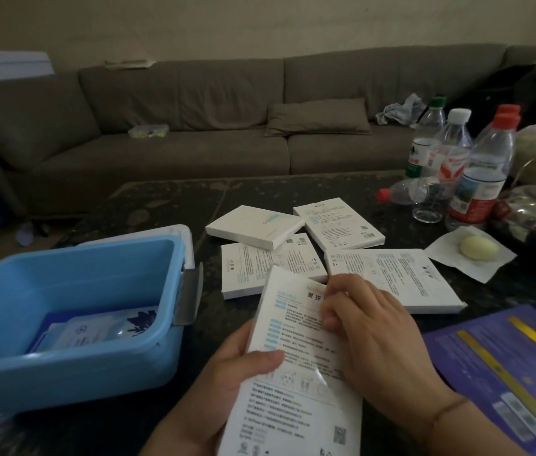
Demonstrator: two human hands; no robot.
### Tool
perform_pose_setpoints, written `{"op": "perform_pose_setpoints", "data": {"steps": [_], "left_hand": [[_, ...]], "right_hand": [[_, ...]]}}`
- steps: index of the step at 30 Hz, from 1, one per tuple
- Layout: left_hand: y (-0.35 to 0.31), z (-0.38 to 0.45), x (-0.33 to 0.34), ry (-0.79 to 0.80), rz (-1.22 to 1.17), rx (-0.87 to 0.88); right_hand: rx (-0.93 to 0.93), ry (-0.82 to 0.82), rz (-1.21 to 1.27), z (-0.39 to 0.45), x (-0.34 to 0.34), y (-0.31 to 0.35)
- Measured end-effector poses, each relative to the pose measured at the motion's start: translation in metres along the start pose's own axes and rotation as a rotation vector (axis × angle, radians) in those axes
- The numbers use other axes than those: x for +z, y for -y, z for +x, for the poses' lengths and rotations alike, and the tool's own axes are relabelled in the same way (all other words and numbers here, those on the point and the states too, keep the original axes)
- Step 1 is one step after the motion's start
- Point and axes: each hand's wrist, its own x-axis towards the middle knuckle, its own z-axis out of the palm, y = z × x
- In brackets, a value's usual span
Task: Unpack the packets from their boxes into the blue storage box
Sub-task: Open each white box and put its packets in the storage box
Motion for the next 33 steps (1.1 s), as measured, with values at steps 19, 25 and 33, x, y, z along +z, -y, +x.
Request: {"op": "perform_pose_setpoints", "data": {"steps": [19,25,33], "left_hand": [[-0.002,-0.001,0.0,-0.007,0.013,-0.028],[0.002,0.0,0.0,0.016,0.015,-0.042],[0.002,0.007,-0.008,-0.078,0.372,0.092]], "right_hand": [[-0.107,-0.079,0.041,-0.001,-0.002,-0.003],[-0.054,0.062,-0.046,-0.002,0.001,-0.001],[0.035,0.087,0.048,0.003,-0.006,0.002]]}}
